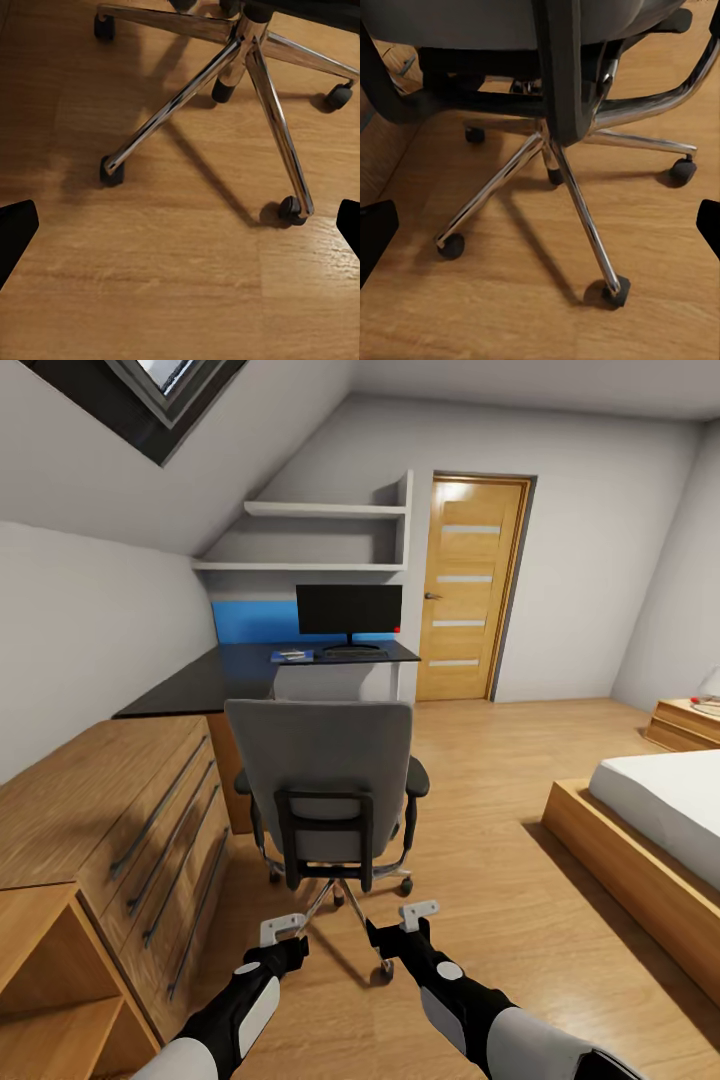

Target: In the bedroom, organize the workspace by keeping the computer under the desk, ensuring the monitor is on the desk, placing the keyboard on the desk next to the monitor, placing the mouse on the desk next to the keyboard, moving the folder from the swivel chair onto the desk next to the mouse, stacking the notebook on top of the folder with the pen on top of the notebook, and positioning the swivel chair next to the desk.

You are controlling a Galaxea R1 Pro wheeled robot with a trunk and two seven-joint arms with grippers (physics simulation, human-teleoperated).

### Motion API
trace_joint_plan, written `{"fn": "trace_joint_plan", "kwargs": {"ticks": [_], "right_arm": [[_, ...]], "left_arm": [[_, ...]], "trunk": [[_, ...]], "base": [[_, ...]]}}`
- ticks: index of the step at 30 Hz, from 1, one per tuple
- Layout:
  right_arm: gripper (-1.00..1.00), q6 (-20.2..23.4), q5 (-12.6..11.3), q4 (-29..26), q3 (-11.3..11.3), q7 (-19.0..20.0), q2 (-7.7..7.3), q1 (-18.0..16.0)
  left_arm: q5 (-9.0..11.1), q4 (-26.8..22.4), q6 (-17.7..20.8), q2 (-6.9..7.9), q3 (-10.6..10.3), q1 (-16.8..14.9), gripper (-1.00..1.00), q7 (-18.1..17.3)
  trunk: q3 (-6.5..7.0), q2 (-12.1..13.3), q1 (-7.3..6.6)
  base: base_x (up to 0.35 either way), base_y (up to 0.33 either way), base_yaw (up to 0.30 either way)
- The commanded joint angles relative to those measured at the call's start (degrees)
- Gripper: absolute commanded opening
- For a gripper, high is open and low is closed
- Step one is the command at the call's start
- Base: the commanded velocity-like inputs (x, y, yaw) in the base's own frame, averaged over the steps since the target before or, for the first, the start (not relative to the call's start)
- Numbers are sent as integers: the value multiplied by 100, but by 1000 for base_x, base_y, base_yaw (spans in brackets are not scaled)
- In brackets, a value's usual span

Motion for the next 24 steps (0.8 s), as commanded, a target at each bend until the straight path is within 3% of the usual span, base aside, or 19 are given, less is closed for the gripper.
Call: {"fn": "trace_joint_plan", "kwargs": {"ticks": [1, 16, 24], "right_arm": [[100, -47, -57, 12, 32, 27, 1, -6], [100, -365, -51, 51, 18, 45, -22, -6], [100, -426, -52, 39, 16, 39, -30, -3]], "left_arm": [[52, -12, 10, 6, -47, -1, 100, 51], [71, 4, -131, 29, 236, -1, 100, 57], [66, 9, -144, 25, 283, -1, 100, 45]], "trunk": [[-24, -44, 22], [-293, -646, 351], [-437, -967, 527]], "base": [[0, 0, 0], [0, 0, 0], [0, 0, 0]]}}
